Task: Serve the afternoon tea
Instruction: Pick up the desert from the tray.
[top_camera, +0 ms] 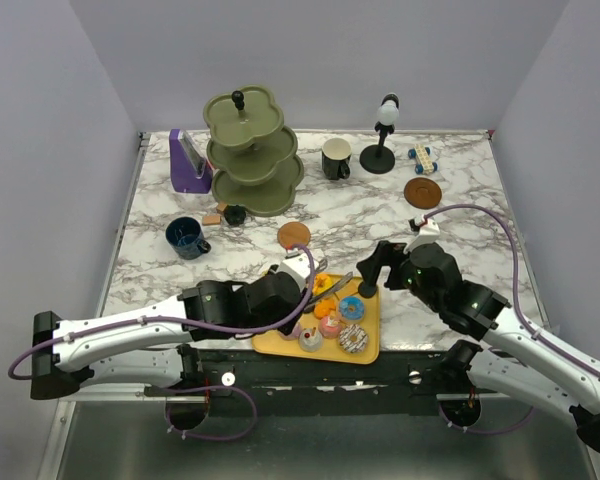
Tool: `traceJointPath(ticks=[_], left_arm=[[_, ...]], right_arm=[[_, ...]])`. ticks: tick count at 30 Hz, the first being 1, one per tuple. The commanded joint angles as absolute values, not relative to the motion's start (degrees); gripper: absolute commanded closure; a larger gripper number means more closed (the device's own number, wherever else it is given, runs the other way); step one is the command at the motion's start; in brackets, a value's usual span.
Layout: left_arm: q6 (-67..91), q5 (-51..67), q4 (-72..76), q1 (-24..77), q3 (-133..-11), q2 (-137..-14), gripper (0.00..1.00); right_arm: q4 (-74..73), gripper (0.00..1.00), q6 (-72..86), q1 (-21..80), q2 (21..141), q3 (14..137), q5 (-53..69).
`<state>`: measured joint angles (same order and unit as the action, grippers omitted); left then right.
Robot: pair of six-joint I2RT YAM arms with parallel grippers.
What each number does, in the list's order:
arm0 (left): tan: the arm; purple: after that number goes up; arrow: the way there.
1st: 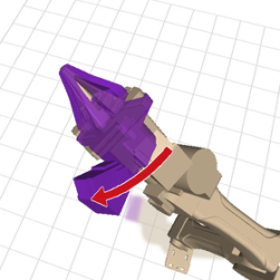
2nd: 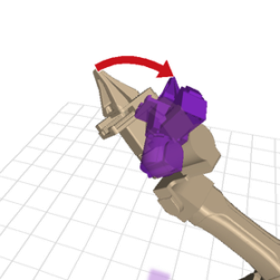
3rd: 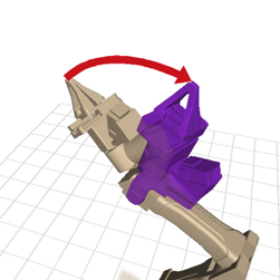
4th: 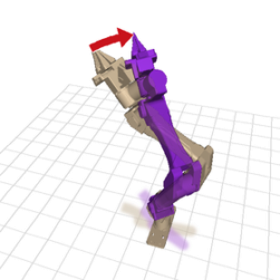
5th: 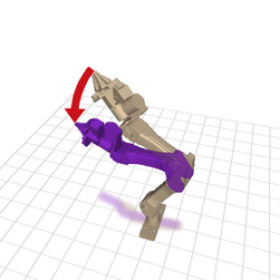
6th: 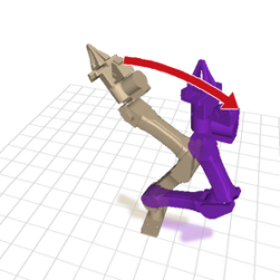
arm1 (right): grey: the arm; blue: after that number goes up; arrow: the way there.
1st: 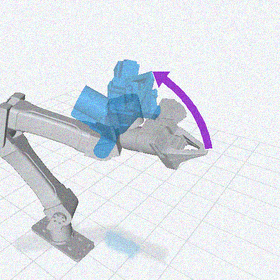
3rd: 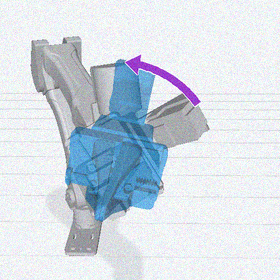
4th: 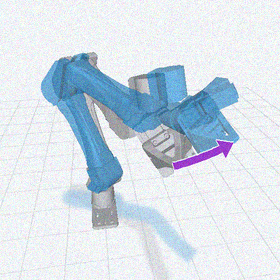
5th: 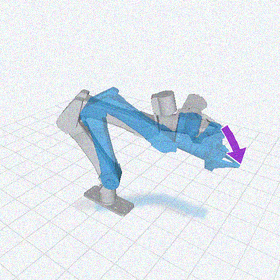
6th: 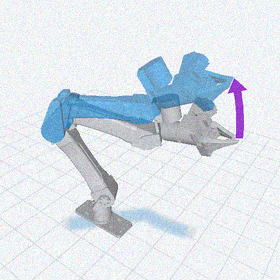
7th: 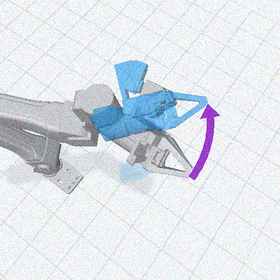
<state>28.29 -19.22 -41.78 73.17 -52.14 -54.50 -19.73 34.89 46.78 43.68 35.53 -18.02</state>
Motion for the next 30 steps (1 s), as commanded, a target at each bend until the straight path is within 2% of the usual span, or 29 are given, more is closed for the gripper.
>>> traceJointPath(ticks=[1, 10, 30], left_arm=[[29.7, -26.2, -44.8, 73.9, -53.7, -56.7, 0.40], [32.9, -28.2, -44.1, 73.9, -51.6, -58.0, 0.31], [32.0, -23.5, -41.7, 73.9, -52.1, -66.5, 0.31]], right_arm=[[-22.9, 0.02, 34.4, 47.0, 42.7, 37.4, -20.4], [-24.2, 0.02, 34.6, 47.0, 42.2, 37.7, -20.4], [-24.0, 0.01, 34.4, 47.0, 42.2, 37.3, -21.4]])
